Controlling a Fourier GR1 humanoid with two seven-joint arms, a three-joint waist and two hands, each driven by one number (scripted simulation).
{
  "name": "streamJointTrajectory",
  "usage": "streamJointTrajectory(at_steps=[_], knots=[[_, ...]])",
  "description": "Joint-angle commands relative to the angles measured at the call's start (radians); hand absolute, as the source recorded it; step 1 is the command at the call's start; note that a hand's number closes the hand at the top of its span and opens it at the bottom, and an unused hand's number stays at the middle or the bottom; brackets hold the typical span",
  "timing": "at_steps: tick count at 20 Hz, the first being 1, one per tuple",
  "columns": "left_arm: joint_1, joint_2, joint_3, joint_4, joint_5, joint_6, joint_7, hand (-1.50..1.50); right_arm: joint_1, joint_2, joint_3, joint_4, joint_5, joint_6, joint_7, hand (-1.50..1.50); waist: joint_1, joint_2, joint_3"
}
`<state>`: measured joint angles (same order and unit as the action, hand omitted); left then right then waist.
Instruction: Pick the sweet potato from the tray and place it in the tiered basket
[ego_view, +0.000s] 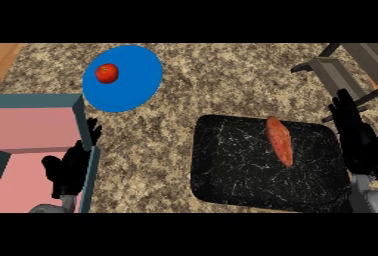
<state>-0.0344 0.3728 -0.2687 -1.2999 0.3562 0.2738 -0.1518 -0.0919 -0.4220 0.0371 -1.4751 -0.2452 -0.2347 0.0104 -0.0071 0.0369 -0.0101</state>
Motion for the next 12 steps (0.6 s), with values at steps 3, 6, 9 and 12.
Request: streamJointTrajectory(at_steps=[3,6,9,12], knots=[[-0.092,0.102,0.042,-0.016,-0.086,0.04,0.057,0.0,-0.05,0.025,-0.031,-0.003,-0.081,0.079,0.006,1.5,0.003,-0.037,0.011],[-0.13,0.2,0.075,-0.027,-0.171,0.091,0.022,0.0,-0.066,0.067,-0.061,-0.025,-0.162,0.117,-0.031,1.5,0.001,-0.039,0.013],[-0.085,0.166,0.034,-0.038,-0.151,0.066,0.028,0.0,0.052,-0.054,-0.109,0.118,0.115,-0.233,0.129,-1.5,-0.019,-0.033,0.005],[-0.086,0.17,0.041,-0.055,-0.163,0.07,0.057,0.0,0.126,0.024,-0.115,-0.052,0.114,-0.347,0.169,-1.5,-0.012,-0.042,0.009]])
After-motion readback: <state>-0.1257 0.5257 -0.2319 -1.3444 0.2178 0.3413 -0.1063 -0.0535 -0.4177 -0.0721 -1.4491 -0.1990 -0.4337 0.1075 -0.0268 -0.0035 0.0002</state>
